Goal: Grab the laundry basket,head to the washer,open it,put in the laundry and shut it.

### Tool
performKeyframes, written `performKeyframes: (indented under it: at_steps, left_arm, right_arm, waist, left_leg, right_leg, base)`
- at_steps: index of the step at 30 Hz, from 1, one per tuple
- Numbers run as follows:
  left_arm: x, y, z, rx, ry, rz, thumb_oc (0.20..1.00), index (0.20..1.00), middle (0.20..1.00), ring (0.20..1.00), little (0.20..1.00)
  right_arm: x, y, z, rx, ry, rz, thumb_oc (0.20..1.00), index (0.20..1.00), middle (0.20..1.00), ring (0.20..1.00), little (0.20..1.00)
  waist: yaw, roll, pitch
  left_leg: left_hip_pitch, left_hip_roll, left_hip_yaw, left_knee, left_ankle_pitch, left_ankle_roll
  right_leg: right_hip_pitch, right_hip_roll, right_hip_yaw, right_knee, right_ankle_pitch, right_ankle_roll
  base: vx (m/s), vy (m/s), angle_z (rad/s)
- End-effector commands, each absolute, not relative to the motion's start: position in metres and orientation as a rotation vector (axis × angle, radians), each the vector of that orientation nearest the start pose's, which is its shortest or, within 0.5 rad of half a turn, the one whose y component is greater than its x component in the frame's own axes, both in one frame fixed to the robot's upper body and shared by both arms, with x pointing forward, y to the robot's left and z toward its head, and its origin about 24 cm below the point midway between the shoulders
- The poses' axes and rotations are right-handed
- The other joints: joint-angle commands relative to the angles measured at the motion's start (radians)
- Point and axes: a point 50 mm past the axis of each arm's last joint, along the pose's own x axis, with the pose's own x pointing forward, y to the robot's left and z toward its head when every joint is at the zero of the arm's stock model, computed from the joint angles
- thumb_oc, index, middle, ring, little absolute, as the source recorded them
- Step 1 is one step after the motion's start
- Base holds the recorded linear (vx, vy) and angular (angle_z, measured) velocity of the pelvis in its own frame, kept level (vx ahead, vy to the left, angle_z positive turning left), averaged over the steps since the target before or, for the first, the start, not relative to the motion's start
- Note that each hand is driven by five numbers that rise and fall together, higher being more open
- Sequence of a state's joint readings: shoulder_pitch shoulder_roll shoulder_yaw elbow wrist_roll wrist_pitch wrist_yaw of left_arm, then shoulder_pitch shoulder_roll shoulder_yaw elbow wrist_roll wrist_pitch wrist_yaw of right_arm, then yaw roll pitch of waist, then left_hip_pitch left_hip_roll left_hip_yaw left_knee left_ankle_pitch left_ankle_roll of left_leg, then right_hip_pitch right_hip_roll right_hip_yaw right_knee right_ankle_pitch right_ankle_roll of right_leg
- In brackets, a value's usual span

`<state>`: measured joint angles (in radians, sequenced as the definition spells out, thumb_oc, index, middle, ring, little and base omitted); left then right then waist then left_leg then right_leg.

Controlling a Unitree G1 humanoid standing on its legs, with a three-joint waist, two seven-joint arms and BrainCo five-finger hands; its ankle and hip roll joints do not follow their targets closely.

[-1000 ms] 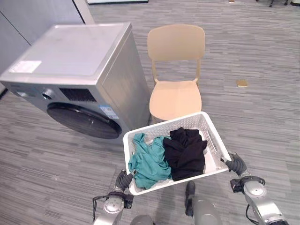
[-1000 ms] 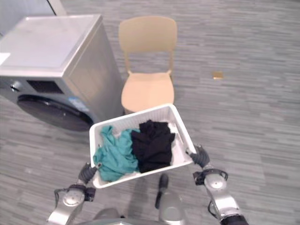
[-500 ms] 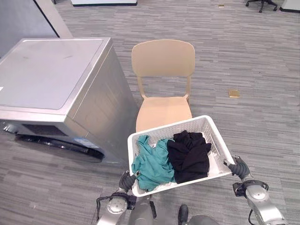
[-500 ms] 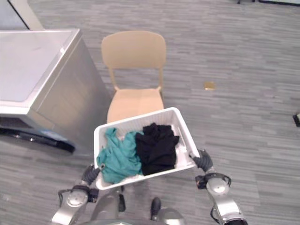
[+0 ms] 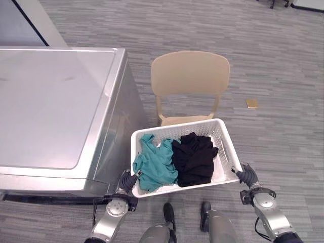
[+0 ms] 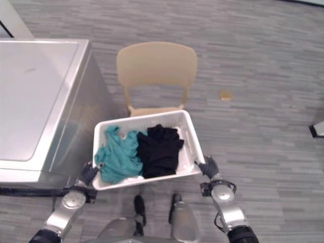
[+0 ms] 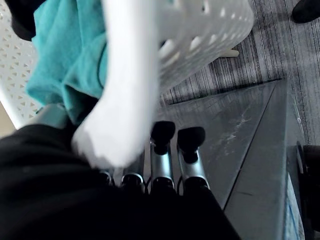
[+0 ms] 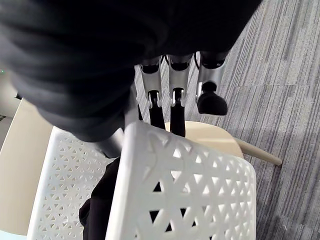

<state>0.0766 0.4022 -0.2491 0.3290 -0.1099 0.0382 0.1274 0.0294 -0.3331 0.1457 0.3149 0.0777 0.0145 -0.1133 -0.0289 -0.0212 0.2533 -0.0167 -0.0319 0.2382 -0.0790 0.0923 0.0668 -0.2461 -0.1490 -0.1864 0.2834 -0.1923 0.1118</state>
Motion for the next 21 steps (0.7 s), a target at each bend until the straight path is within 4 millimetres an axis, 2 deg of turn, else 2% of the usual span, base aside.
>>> performKeyframes:
  at_steps: [1, 6, 11, 12, 14, 15, 17, 18, 19, 20, 21]
  left_arm:
    - [0.242, 0.204, -0.007, 0.259, 0.195, 0.075, 0.200, 0.200, 0.200, 0.200, 0.200]
    - [0.257, 0.191, -0.010, 0.281, 0.199, 0.072, 0.200, 0.200, 0.200, 0.200, 0.200]
    - [0.273, 0.178, -0.010, 0.281, 0.199, 0.079, 0.200, 0.200, 0.200, 0.200, 0.200]
    - [0.292, 0.166, -0.005, 0.302, 0.184, 0.092, 0.200, 0.200, 0.200, 0.200, 0.200]
    - [0.298, 0.165, -0.002, 0.318, 0.175, 0.100, 0.200, 0.200, 0.200, 0.200, 0.200]
    - [0.308, 0.165, 0.002, 0.347, 0.169, 0.119, 0.200, 0.200, 0.200, 0.200, 0.200]
    - [0.312, 0.164, 0.002, 0.367, 0.175, 0.135, 0.200, 0.200, 0.200, 0.200, 0.200]
    - [0.312, 0.164, 0.000, 0.366, 0.185, 0.143, 0.407, 0.407, 0.407, 0.407, 0.407]
    - [0.311, 0.164, -0.003, 0.366, 0.198, 0.145, 0.702, 0.702, 0.702, 0.702, 0.702]
    - [0.308, 0.163, -0.007, 0.360, 0.215, 0.147, 1.000, 1.000, 1.000, 1.000, 1.000]
    - [0.306, 0.163, -0.011, 0.357, 0.229, 0.149, 1.000, 1.000, 1.000, 1.000, 1.000]
  right_arm:
    - [0.244, -0.207, -0.011, -0.313, 0.230, -0.020, 0.200, 0.200, 0.200, 0.200, 0.200]
    - [0.253, -0.200, -0.015, -0.378, 0.247, 0.001, 0.200, 0.200, 0.200, 0.200, 0.200]
    - [0.267, -0.189, -0.013, -0.417, 0.232, 0.013, 0.200, 0.200, 0.200, 0.200, 0.200]
    - [0.284, -0.174, -0.004, -0.427, 0.190, 0.025, 0.200, 0.200, 0.200, 0.200, 0.200]
    - [0.289, -0.171, -0.002, -0.428, 0.178, 0.027, 0.200, 0.200, 0.200, 0.200, 0.200]
    - [0.296, -0.163, 0.003, -0.426, 0.155, 0.031, 0.200, 0.200, 0.200, 0.200, 0.200]
    - [0.298, -0.157, 0.001, -0.424, 0.162, 0.039, 0.200, 0.200, 0.200, 0.200, 0.200]
    - [0.298, -0.156, 0.000, -0.428, 0.169, 0.040, 0.200, 0.200, 0.200, 0.200, 0.200]
    - [0.296, -0.157, -0.004, -0.433, 0.183, 0.043, 0.536, 0.536, 0.536, 0.536, 0.536]
    - [0.294, -0.157, -0.007, -0.440, 0.195, 0.046, 0.937, 0.937, 0.937, 0.937, 0.937]
    - [0.291, -0.158, -0.010, -0.445, 0.208, 0.045, 1.000, 1.000, 1.000, 1.000, 1.000]
  waist:
    - [0.007, 0.001, -0.008]
    - [0.005, 0.022, -0.015]
    - [0.005, 0.035, 0.008]
    - [0.003, 0.043, 0.037]
    - [0.002, 0.045, 0.045]
    - [0.000, 0.046, 0.056]
    - [-0.003, 0.047, 0.064]
    - [-0.004, 0.047, 0.066]
    - [-0.004, 0.048, 0.066]
    - [-0.005, 0.049, 0.066]
    - [-0.007, 0.050, 0.068]
  left_leg:
    - [-0.059, 0.091, 0.003, 0.077, -0.086, -0.098]
    - [-0.062, 0.091, -0.007, 0.035, -0.061, -0.109]
    - [-0.099, 0.093, -0.020, 0.031, -0.048, -0.111]
    - [-0.148, 0.096, -0.026, 0.035, -0.035, -0.112]
    - [-0.165, 0.097, -0.028, 0.036, -0.028, -0.113]
    - [-0.189, 0.097, -0.030, 0.032, -0.019, -0.114]
    - [-0.202, 0.098, -0.032, 0.029, -0.012, -0.114]
    - [-0.202, 0.098, -0.032, 0.027, -0.010, -0.114]
    - [-0.200, 0.098, -0.032, 0.027, -0.009, -0.114]
    - [-0.197, 0.098, -0.033, 0.026, -0.011, -0.114]
    - [-0.191, 0.097, -0.032, 0.028, -0.014, -0.113]
  right_leg:
    - [0.137, 0.031, 0.047, -0.133, 0.095, 0.023]
    - [0.148, 0.038, 0.019, -0.202, 0.107, 0.012]
    - [0.106, 0.042, 0.014, -0.195, 0.110, 0.005]
    - [0.051, 0.048, 0.022, -0.183, 0.115, 0.000]
    - [0.032, 0.050, 0.025, -0.180, 0.118, 0.000]
    - [0.009, 0.052, 0.028, -0.177, 0.123, 0.000]
    - [-0.005, 0.050, 0.027, -0.173, 0.125, 0.000]
    - [-0.005, 0.050, 0.027, -0.171, 0.123, 0.000]
    - [-0.004, 0.048, 0.025, -0.168, 0.122, 0.000]
    - [-0.002, 0.046, 0.026, -0.165, 0.120, 0.000]
    - [0.001, 0.044, 0.027, -0.160, 0.117, 0.001]
  base:
    - [0.07, -0.039, 0.51]
    - [0.03, -0.022, 0.02]
    - [-0.09, 0.000, -0.02]
    - [-0.16, 0.020, 0.03]
    - [-0.13, 0.021, -0.04]
    - [-0.08, 0.021, -0.05]
    - [-0.04, 0.017, 0.00]
    - [0.01, 0.030, 0.00]
    - [0.02, 0.035, 0.00]
    - [0.02, 0.041, -0.01]
    - [0.02, 0.045, 0.01]
